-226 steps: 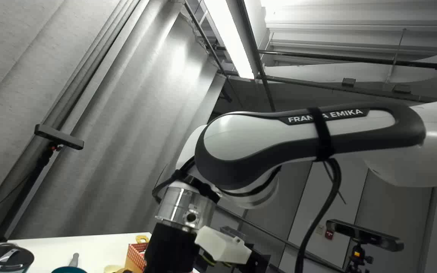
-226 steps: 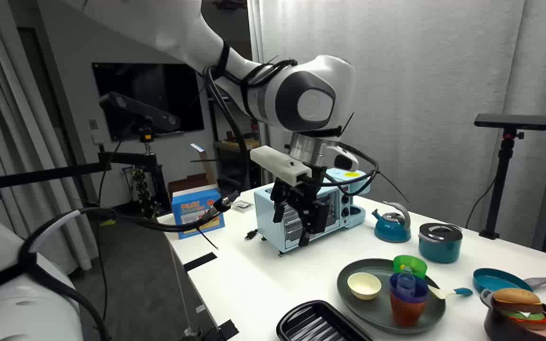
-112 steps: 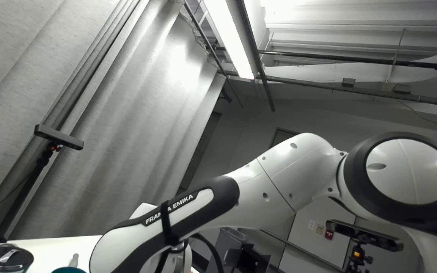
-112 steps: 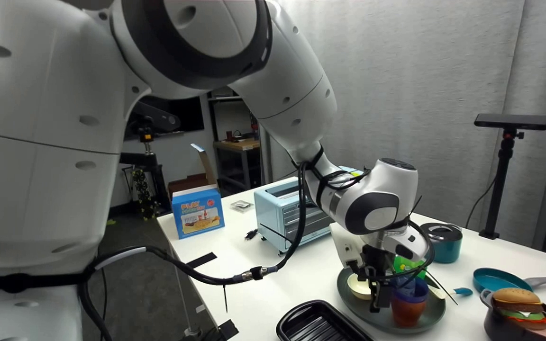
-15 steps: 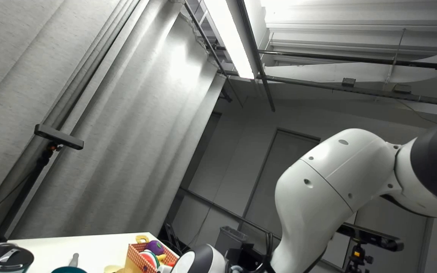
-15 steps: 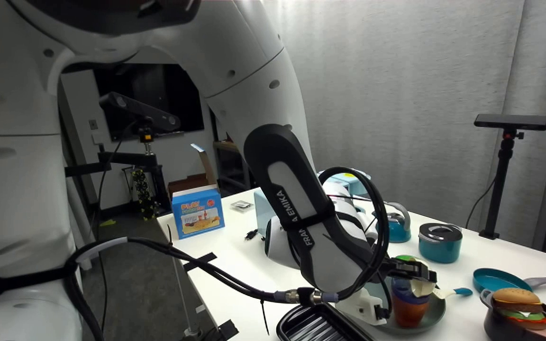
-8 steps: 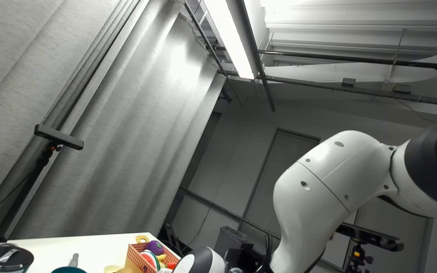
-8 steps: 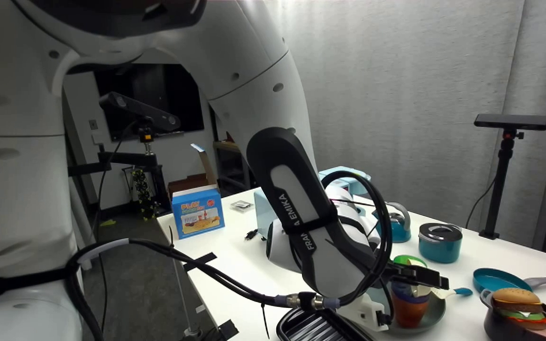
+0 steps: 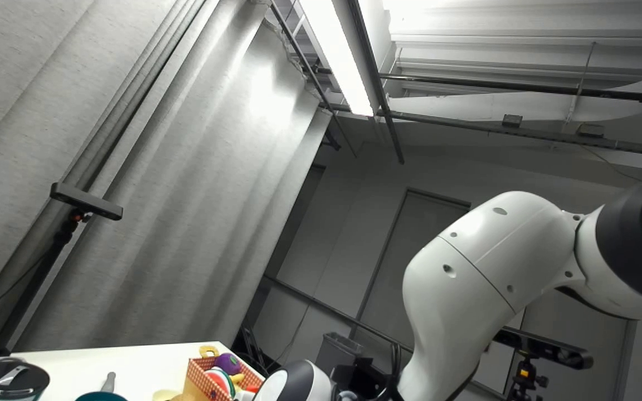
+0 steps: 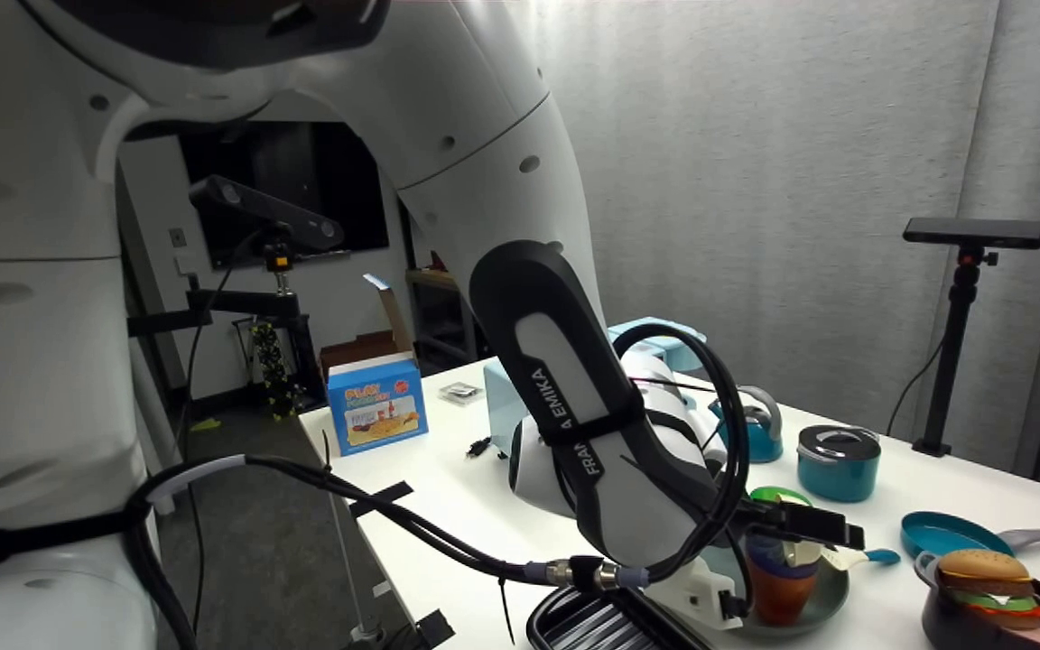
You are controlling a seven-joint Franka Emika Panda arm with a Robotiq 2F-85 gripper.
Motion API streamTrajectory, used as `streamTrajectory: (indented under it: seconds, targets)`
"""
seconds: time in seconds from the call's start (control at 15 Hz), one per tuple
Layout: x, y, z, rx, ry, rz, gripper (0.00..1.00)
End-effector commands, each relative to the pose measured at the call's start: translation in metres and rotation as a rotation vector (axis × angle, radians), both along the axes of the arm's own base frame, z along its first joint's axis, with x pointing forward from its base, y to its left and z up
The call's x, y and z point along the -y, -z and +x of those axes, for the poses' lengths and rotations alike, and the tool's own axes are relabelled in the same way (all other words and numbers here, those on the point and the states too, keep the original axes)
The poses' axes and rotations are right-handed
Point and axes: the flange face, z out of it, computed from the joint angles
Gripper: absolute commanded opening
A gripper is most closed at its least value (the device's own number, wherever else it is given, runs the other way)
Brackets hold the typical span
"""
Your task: Put the white bowl in the blue cup
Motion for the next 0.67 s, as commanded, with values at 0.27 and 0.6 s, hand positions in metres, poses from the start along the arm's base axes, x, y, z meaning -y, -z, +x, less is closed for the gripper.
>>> streamTrajectory:
  seconds: [0.27, 0.6]
  targets:
    - [-0.007, -0.047, -0.006, 0.013, 0.052, 0.114, 1.0]
    - [-0.017, -0.084, -0.01, -0.054, 0.1, 0.265, 1.0]
